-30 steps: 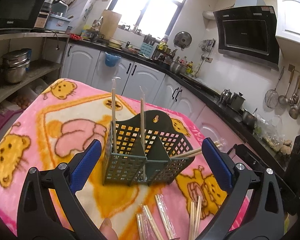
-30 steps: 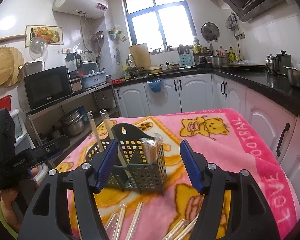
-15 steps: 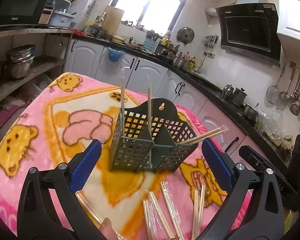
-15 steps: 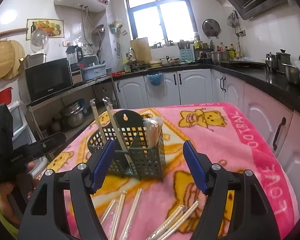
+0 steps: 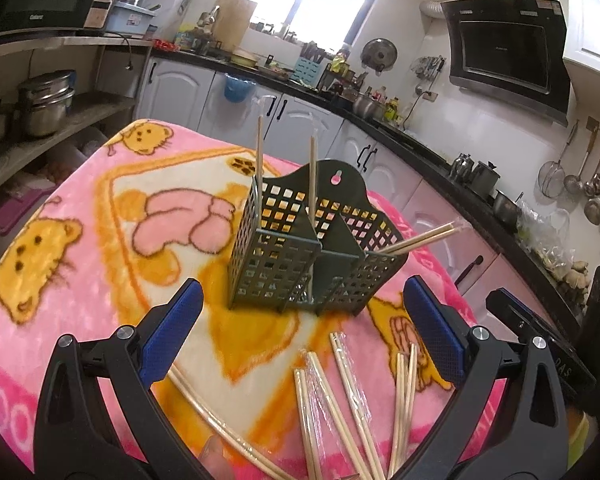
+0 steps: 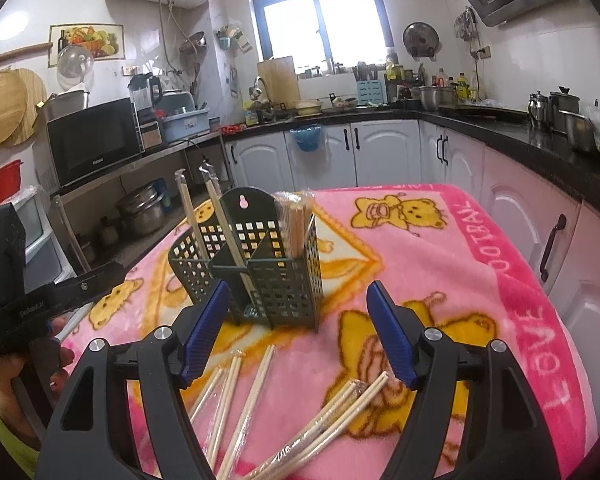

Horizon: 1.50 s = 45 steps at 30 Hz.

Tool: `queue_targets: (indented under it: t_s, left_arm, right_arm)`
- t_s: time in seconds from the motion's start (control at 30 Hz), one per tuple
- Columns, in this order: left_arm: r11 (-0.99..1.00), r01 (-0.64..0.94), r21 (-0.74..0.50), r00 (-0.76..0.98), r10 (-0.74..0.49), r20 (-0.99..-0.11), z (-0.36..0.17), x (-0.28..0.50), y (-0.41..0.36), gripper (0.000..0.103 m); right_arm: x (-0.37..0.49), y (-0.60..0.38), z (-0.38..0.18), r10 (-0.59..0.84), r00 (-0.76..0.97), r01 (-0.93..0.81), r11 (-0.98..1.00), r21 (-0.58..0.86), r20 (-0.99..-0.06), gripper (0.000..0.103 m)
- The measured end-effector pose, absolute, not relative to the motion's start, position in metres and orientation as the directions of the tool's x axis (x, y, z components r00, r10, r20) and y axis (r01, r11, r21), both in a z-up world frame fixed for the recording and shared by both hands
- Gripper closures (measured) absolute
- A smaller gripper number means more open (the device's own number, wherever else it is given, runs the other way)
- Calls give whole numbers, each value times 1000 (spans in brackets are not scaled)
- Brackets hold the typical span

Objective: Organize utensils
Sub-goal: 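Withdraw both open tools from the caddy toward the chopsticks on the blanket, then close the left tool on a bamboo chopstick while the right tool grasps a wrapped chopstick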

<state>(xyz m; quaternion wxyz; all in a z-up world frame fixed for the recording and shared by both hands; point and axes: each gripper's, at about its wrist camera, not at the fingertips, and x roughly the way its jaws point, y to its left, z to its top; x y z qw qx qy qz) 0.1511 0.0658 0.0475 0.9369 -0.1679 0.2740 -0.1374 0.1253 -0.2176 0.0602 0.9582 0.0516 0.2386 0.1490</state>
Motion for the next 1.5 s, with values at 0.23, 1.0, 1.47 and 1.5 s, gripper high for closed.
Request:
queue_targets:
  t_s: [0.23, 1.0, 1.47, 1.5]
  left_arm:
    - [906, 171, -388, 795, -360, -489, 39, 148, 62, 11]
    - [920, 185, -345, 699, -370, -611, -4, 150, 38, 15]
    - [924, 205, -322, 611, -378, -695, -34, 159, 22, 66]
    - [925, 206, -319, 608, -377, -699, -36, 159, 22, 68]
  right_arm:
    - [121, -215, 51, 317, 822, -272, 949, 162, -473, 34]
    - [116, -220, 18, 309, 763, -276, 950, 146, -567, 40]
    - [129, -234, -7, 289, 711, -235, 957, 170, -641, 62]
    - [131, -236, -9, 286, 707, -230, 958, 173, -647, 63]
